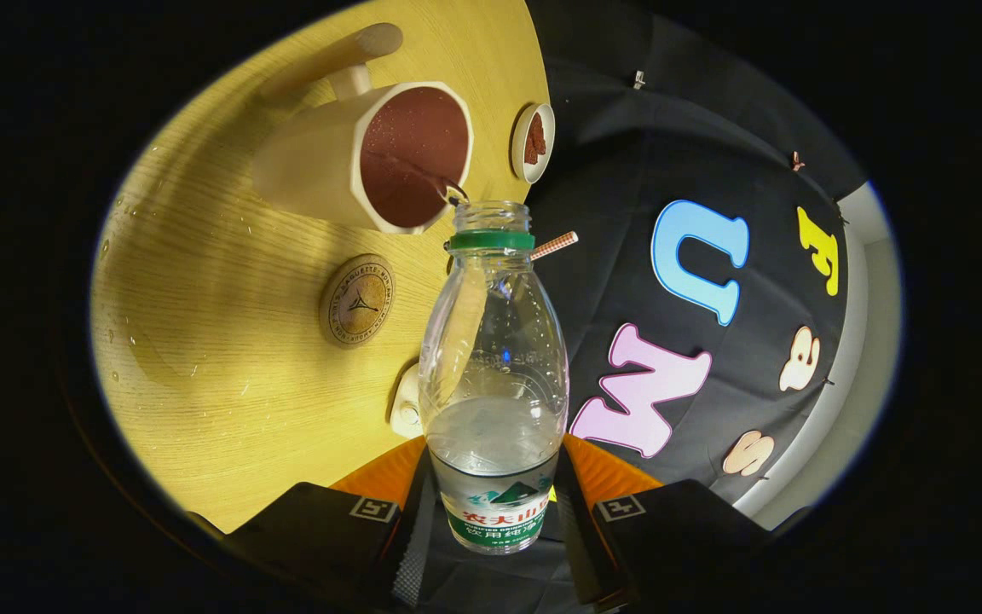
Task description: Take the bottle from table, then pour the juice into the cup, finally place the bottle on the coaster
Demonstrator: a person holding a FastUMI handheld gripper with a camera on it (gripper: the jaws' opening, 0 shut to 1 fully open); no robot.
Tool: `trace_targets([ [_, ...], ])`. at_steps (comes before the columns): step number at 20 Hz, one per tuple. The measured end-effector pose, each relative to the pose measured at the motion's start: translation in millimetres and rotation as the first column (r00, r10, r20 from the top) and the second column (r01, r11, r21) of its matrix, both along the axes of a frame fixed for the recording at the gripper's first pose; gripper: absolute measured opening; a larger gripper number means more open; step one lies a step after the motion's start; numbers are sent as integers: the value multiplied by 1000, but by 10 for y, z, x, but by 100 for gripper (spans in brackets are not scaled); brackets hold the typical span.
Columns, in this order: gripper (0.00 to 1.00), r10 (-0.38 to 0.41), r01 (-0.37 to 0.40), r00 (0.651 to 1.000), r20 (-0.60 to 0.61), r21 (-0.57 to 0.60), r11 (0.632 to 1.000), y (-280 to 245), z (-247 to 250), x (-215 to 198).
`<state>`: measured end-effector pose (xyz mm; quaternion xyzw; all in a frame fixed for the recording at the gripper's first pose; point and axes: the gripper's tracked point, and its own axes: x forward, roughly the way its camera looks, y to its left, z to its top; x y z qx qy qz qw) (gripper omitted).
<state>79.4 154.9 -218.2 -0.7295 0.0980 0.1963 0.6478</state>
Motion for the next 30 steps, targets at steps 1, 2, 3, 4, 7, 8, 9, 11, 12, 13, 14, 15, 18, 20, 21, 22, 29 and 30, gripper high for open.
trace_targets([
  [1, 69, 3, -3, 1000, -1, -6, 1000, -2, -2, -12],
  [2, 69, 6, -6, 1000, -1, -9, 1000, 2, -10, -6],
  [3, 69, 10, -10, 1000, -1, -12, 1000, 5, -10, -12],
  [4, 69, 12, -12, 1000, -1, -16, 1000, 9, -11, -26],
  [7, 69, 23, -23, 1000, -7, -34, 999, 8, -28, -30],
  [8, 69, 29, -29, 1000, -5, -42, 999, 10, -20, -53],
  [9, 69, 35, -35, 999, -1, -48, 998, 20, -6, -62],
  [11, 69, 43, -43, 999, 5, -57, 997, 12, 1, -28],
  [12, 69, 48, -48, 999, 9, -62, 997, 32, 10, 5],
  [13, 69, 54, -53, 998, 13, -68, 996, 48, 24, 27],
  [14, 69, 63, -62, 998, 19, -75, 995, 67, 32, 22],
  [15, 69, 73, -71, 997, 23, -81, 994, 79, 45, 11],
  [18, 69, 96, -92, 995, 34, -99, 991, 123, 83, 40],
  [20, 69, 107, -102, 993, 40, -110, 989, 135, 83, 36],
  [21, 69, 111, -106, 993, 41, -115, 988, 138, 89, 29],
  [22, 69, 115, -109, 992, 44, -120, 987, 162, 93, 7],
  [29, 69, 162, -149, 985, 65, -169, 974, 228, 159, 12],
  [30, 69, 174, -159, 982, 70, -181, 971, 244, 188, 4],
])
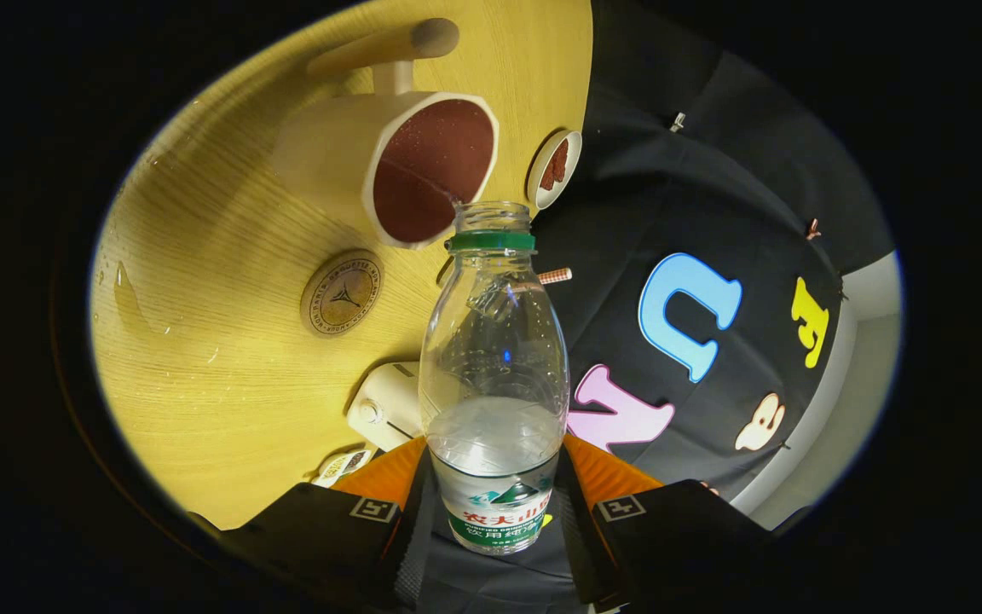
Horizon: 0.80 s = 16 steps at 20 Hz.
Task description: Take the bottle from table, then pour the juice into the cup, finally place the bottle on the coaster
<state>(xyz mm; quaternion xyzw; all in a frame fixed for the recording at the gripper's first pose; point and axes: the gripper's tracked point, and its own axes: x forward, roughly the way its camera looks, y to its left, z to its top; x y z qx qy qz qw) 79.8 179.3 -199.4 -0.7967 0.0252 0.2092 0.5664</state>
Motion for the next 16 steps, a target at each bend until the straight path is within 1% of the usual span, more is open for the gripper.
trace_targets([
  [6, 69, 64, -59, 997, 49, -91, 994, 56, 95, 95],
  [11, 69, 129, -118, 989, 72, -141, 983, 67, 123, 128],
  [16, 69, 146, -129, 984, 102, -155, 979, 19, 276, 150],
])
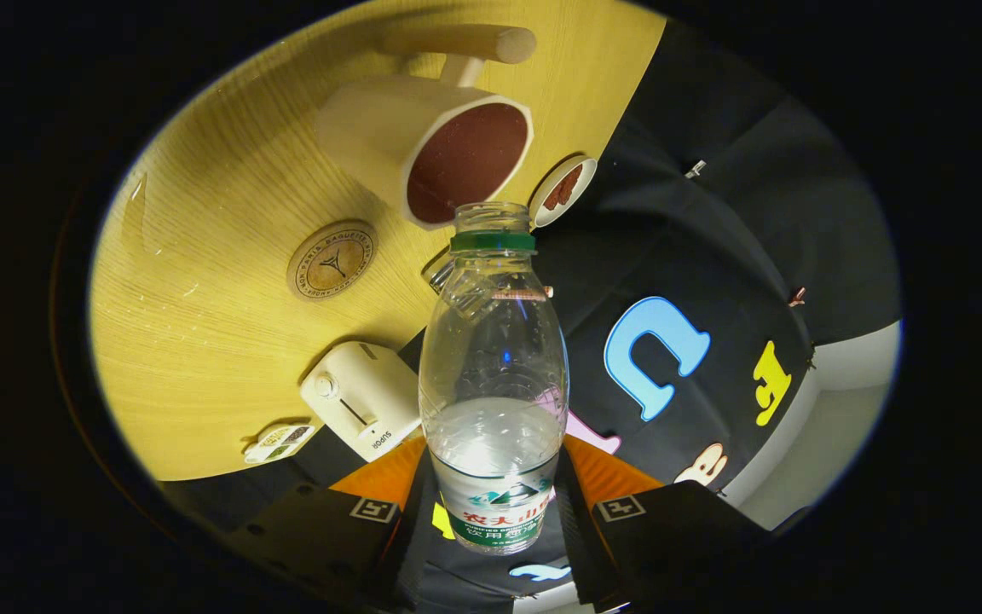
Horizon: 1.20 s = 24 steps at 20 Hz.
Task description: Take the bottle from table, then pour the juice into the cup, finally place the bottle on the coaster
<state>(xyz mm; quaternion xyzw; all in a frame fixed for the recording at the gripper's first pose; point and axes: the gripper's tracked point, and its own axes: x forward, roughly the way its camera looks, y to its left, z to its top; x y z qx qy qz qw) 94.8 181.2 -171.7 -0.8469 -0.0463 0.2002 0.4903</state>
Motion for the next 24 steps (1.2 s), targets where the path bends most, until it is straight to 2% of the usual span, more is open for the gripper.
trace_targets([
  [9, 69, 9, -9, 1000, 3, 11, 1000, 24, 22, 4],
  [14, 69, -34, 35, 999, -12, 54, 998, -12, -8, -36],
  [17, 69, -88, 94, 995, -52, 124, 988, -60, -67, -61],
  [19, 69, -147, 166, 983, -111, 189, 968, -143, -152, -104],
  [21, 69, -205, 247, 962, -178, 262, 933, -203, -218, -141],
  [24, 69, -275, 374, 917, -289, 382, 845, -241, -327, -169],
])
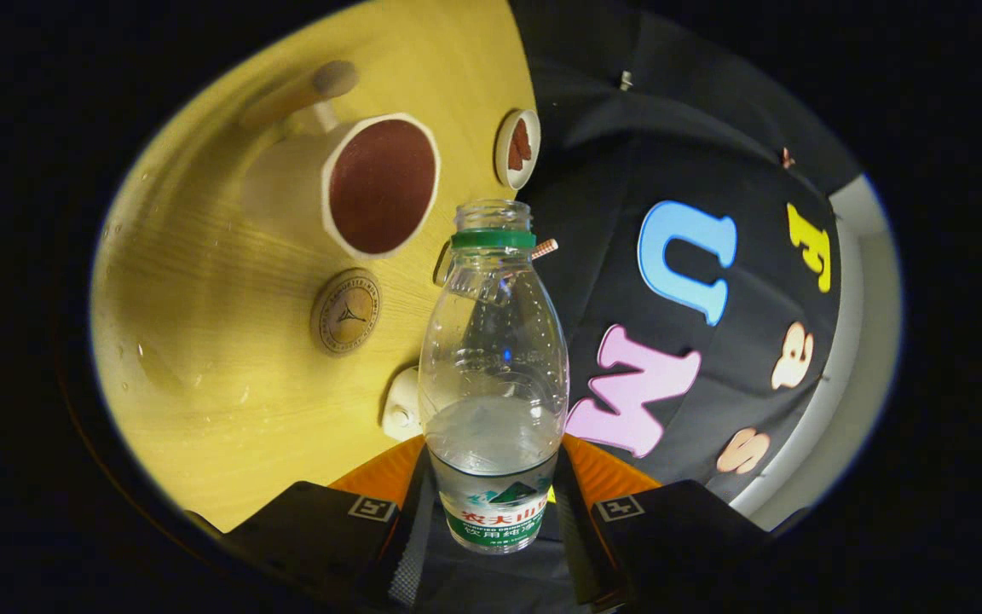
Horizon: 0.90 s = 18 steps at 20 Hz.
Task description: Take the bottle from table, then pour the juice into the cup, finally place the bottle on the coaster
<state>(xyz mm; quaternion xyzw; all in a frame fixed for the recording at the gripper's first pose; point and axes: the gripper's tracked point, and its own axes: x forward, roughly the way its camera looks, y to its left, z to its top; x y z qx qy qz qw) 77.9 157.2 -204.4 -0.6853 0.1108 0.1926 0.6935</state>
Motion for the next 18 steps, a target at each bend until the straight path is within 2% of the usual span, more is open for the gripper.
trace_targets([
  [3, 69, -74, 88, 994, -77, 191, 978, 70, -34, -49],
  [5, 69, -123, 172, 979, -162, 332, 928, 122, -101, -76],
  [7, 69, -160, 253, 959, -233, 459, 851, 179, -63, -54],
  [10, 70, -152, 307, 944, -294, 611, 730, 326, 15, -13],
  [12, 70, -121, 321, 939, -322, 695, 643, 410, 51, -32],
  [14, 70, -67, 351, 925, -374, 774, 527, 524, 60, -82],
  [15, 70, -45, 362, 920, -390, 799, 480, 553, 75, -96],
  [18, 70, 13, 372, 915, -404, 854, 364, 634, 198, -90],
])
